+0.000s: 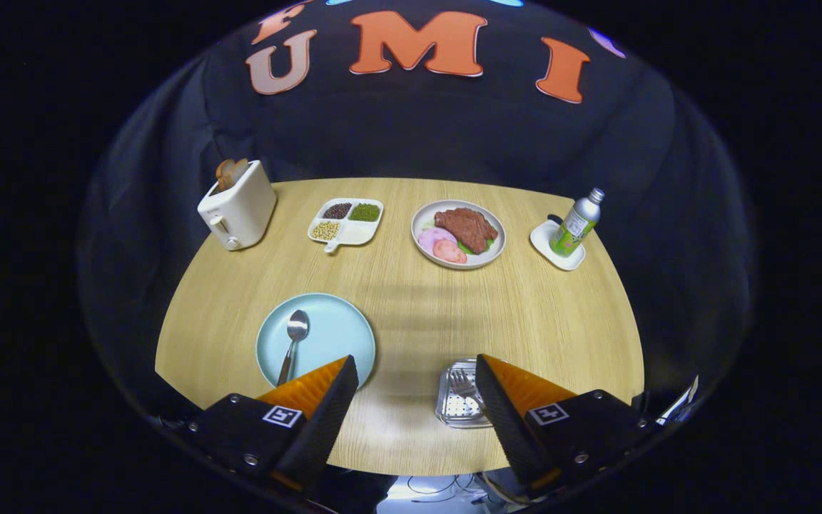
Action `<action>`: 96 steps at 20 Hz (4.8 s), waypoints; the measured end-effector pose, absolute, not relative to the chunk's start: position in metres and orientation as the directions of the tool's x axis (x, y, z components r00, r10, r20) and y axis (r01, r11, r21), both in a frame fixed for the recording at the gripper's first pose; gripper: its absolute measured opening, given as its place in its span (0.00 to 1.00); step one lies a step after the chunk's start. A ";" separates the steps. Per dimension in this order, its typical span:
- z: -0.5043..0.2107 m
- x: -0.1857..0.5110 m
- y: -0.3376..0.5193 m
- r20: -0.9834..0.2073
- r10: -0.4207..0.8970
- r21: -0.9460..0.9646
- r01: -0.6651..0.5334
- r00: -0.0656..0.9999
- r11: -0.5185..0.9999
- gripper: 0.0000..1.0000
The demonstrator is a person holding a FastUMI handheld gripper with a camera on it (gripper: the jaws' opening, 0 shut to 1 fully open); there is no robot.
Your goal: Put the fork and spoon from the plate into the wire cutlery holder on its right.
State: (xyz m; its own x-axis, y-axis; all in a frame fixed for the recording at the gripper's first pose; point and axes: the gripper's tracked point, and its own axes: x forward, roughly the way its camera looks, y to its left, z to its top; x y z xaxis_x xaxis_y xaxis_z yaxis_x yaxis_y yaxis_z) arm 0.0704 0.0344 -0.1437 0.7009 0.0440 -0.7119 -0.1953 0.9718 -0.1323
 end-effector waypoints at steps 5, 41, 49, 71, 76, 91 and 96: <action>-0.169 0.067 0.095 -0.653 0.128 -0.073 -0.231 0.747 0.970 0.99; -0.297 0.041 0.176 -0.701 0.185 0.028 -0.232 0.688 0.972 0.06; -0.230 0.032 0.120 -0.710 0.196 0.072 -0.207 0.676 0.976 0.06; -0.197 -0.002 -0.063 -0.898 -0.016 -0.112 -0.193 0.440 0.975 0.05; -0.210 0.006 -0.064 -0.932 -0.035 -0.114 -0.201 0.361 0.973 0.06; -0.169 0.049 -0.046 -0.859 0.016 -0.085 -0.173 0.512 0.981 0.81; -0.092 0.070 -0.023 -0.672 0.098 -0.029 -0.159 0.734 0.987 0.99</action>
